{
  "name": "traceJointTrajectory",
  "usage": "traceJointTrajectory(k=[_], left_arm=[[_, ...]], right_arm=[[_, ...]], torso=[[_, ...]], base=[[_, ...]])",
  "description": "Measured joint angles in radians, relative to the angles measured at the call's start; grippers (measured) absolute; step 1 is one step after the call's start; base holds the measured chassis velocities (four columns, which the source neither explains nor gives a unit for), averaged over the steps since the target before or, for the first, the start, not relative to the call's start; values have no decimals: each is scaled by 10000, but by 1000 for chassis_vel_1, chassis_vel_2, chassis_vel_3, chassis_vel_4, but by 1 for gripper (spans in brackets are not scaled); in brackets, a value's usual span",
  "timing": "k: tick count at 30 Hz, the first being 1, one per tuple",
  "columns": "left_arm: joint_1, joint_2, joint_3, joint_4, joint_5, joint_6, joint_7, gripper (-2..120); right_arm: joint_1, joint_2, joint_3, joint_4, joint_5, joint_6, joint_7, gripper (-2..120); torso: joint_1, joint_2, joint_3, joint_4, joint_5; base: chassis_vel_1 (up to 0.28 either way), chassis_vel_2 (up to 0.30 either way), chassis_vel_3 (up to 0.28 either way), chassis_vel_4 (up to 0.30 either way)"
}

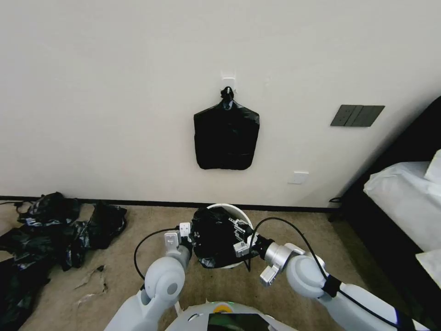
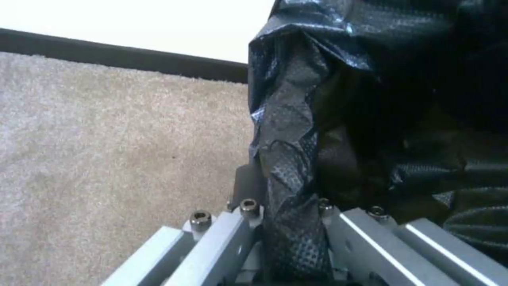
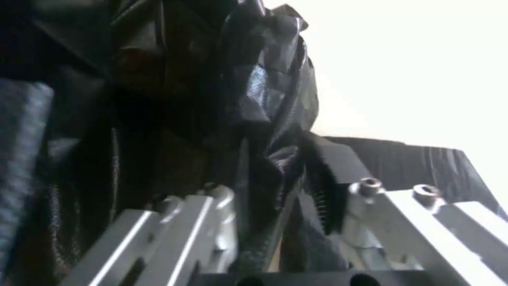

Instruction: Place a trash bag onto the trash bin.

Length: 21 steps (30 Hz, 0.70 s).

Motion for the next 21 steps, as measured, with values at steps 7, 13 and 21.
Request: traceJointTrajectory(k=[7, 13, 21], left_arm=[[315, 118, -56, -82, 613, -25, 522, 1], [673, 314, -91, -181, 1576, -250, 1367, 1], [1413, 683, -234, -372, 3885, -968, 3143, 1]], right_arm=[[-80, 57, 78, 178, 1476, -247, 211, 0], [-60, 91, 261, 293, 3767, -459, 619, 0], [618, 24, 660, 283, 8631, -1668, 1239, 0]], torso=[[0, 0, 0, 1, 0], [0, 0, 0, 0, 0], [0, 0, 0, 1, 1]], base=[[0, 0, 0, 0], [0, 0, 0, 0], [0, 0, 0, 0]])
